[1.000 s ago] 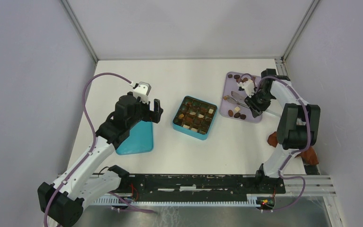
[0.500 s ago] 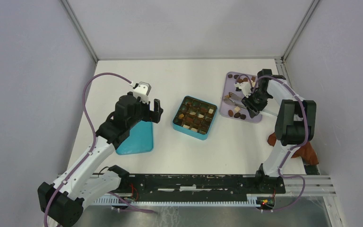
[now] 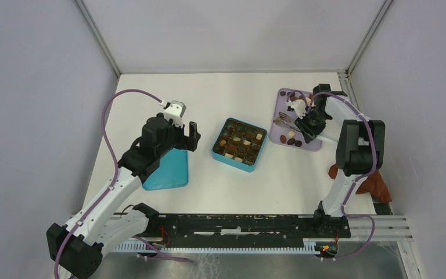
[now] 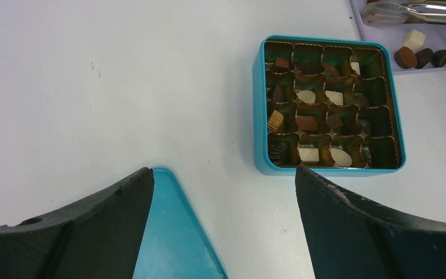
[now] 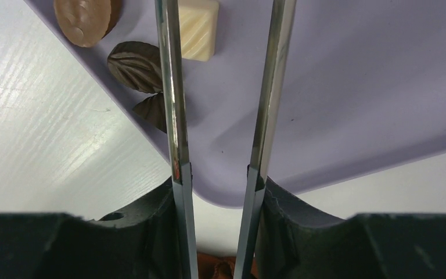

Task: Pack the chocolate
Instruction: Pick up the fake chocolate from the plate.

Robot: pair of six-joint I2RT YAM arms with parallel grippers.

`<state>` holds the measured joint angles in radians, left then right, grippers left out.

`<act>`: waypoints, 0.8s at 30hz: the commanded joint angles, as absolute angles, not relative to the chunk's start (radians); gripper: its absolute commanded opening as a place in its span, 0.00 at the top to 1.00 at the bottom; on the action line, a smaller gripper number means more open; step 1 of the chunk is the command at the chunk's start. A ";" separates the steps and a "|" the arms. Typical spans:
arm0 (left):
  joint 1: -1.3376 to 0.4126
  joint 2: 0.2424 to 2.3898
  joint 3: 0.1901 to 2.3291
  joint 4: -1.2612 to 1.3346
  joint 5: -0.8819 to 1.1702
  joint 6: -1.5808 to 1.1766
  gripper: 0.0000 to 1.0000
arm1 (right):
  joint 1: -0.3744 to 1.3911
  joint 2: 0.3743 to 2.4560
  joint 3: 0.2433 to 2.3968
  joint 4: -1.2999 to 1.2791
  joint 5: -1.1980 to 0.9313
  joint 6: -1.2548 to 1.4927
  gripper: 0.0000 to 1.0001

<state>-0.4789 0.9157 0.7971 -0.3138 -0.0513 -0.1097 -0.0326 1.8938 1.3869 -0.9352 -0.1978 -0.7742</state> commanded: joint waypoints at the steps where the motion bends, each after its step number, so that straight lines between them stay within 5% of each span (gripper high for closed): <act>1: -0.477 0.914 0.801 -0.305 -0.051 -0.076 0.04 | -0.028 1.896 1.434 -0.923 -0.186 -0.761 0.58; 10: -0.477 0.914 0.801 -0.305 -0.051 -0.077 0.04 | -0.029 1.882 1.440 -0.928 -0.187 -0.759 0.80; 24: -0.478 0.916 0.801 -0.304 -0.048 -0.077 0.04 | -0.068 1.795 1.415 -0.927 -0.218 -0.767 0.87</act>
<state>-0.4789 0.9165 0.7971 -0.3134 -0.0513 -0.1097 -0.0513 1.8805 1.3987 -0.9344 -0.2001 -0.7654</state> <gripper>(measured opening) 0.961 0.403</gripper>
